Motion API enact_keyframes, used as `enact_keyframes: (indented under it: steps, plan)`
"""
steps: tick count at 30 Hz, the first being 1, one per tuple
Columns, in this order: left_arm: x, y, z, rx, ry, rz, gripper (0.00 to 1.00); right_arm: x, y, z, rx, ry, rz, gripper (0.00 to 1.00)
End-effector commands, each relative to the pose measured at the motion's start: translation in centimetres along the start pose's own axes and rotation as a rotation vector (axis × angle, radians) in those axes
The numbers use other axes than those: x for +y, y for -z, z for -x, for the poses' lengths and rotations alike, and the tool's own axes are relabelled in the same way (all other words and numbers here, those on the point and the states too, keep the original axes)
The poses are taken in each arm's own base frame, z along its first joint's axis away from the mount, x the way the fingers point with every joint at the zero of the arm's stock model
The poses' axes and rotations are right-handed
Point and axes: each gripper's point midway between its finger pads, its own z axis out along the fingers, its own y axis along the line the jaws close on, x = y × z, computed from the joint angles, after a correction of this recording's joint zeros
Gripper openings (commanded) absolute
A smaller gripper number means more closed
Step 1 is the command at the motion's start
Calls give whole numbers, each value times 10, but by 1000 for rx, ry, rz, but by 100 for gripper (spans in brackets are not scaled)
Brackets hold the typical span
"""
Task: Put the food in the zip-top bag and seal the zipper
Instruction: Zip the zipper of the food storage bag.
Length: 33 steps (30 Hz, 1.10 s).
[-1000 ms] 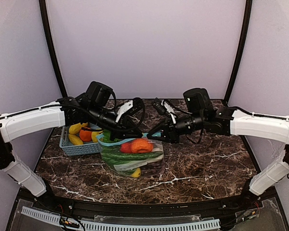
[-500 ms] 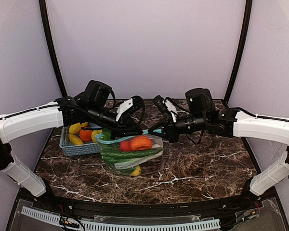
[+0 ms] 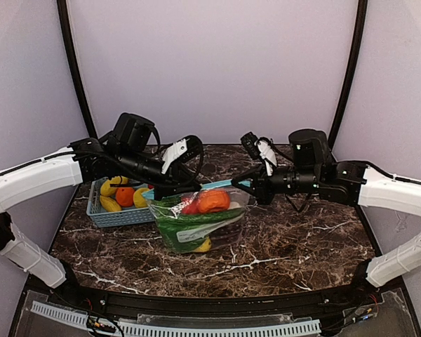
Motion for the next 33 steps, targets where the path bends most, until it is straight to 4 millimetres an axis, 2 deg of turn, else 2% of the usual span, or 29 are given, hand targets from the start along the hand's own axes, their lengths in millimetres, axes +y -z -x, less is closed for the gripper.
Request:
enact_keyframes:
  steps: [1,6,13,21,24,27,31,33]
  plan:
    - [1,25,-38,135,63,53,1,-46,23,-3,-11,-25,-224,0]
    - [4,30,-47,160,69,84,1,-48,29,-5,-13,-33,-238,0]
    - [5,33,-55,188,64,105,1,-48,28,-9,2,-36,-232,0]
    - [7,39,-59,198,52,136,1,-49,32,-12,3,-43,-243,0]
    - [6,37,-57,185,56,123,1,-41,29,-12,9,-35,-196,0]
    - [-1,31,-48,148,66,63,1,-18,24,-7,17,-16,-56,0]
    - [-14,21,-37,109,69,-26,1,12,20,5,23,20,110,46]
    - [-22,16,-30,91,60,-64,1,21,18,12,26,57,149,61]
